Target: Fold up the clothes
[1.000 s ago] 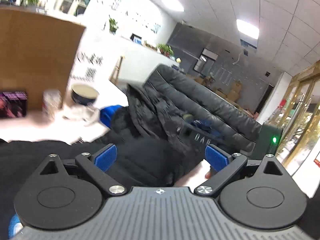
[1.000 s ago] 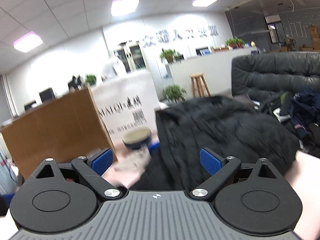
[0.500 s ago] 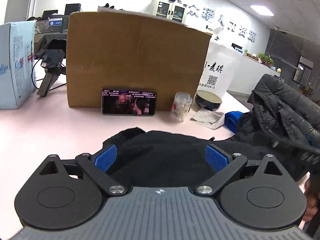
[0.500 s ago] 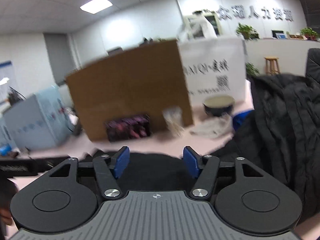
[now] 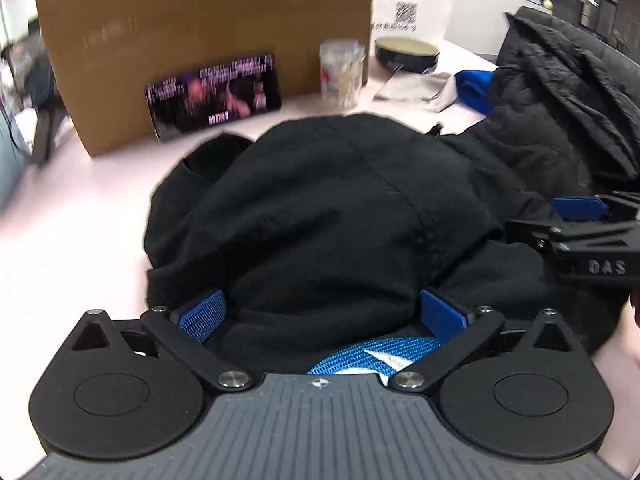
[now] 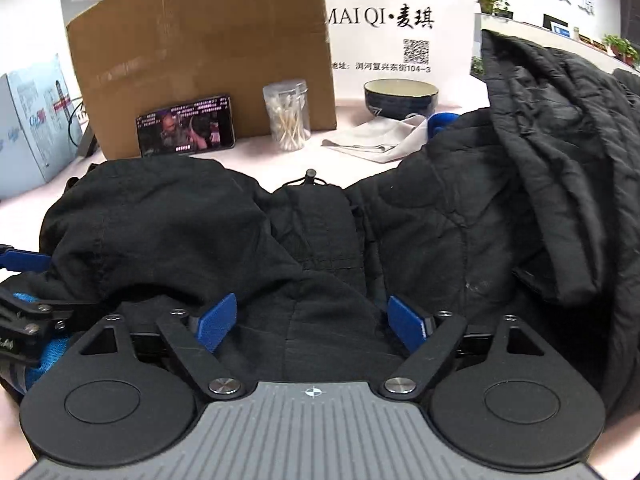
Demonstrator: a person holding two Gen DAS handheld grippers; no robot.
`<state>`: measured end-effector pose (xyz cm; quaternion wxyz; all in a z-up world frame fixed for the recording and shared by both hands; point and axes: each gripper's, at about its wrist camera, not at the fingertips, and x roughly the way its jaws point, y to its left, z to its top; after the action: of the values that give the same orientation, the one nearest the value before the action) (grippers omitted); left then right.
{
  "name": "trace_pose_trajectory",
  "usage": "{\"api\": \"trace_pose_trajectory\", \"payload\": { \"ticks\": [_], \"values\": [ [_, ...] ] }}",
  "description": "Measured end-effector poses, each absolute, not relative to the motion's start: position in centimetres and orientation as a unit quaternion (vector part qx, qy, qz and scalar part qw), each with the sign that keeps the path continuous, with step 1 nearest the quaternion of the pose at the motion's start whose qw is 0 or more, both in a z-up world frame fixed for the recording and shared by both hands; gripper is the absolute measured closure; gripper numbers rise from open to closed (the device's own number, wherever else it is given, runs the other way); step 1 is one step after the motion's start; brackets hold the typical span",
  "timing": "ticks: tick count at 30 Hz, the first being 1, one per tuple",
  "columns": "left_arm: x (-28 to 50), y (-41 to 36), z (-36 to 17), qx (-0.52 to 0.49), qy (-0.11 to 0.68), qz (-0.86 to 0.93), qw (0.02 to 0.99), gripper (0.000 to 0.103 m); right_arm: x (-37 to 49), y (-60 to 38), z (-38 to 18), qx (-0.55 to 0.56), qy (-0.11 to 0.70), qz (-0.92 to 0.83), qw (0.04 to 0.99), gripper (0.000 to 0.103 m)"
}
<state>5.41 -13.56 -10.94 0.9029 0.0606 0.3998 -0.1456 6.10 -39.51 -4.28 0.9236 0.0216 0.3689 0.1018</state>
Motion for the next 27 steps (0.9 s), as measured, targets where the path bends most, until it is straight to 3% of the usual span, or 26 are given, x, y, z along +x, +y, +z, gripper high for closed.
{"api": "trace_pose_trajectory", "payload": {
  "ticks": [8, 14, 23, 27],
  "values": [
    [4.6, -13.0, -10.5, 0.039, 0.380, -0.142, 0.913, 0.000, 6.5, -39.8, -4.2, 0.034, 0.362, 0.097, 0.927, 0.017],
    [4.3, -8.2, -6.8, -0.087, 0.342, -0.119, 0.928, 0.000, 5.3, -40.7, -1.7, 0.064, 0.352, 0.076, 0.931, 0.017],
    [5.9, -0.2, -11.8, -0.310, 0.441, -0.043, 0.841, 0.000, 4.0, -40.6, 0.0, 0.078, 0.348, 0.061, 0.932, 0.017],
    [6.1, -1.4, -12.9, -0.332, 0.436, -0.097, 0.831, 0.000, 4.2, -40.4, -0.7, 0.087, 0.361, 0.055, 0.927, 0.018]
  ]
}}
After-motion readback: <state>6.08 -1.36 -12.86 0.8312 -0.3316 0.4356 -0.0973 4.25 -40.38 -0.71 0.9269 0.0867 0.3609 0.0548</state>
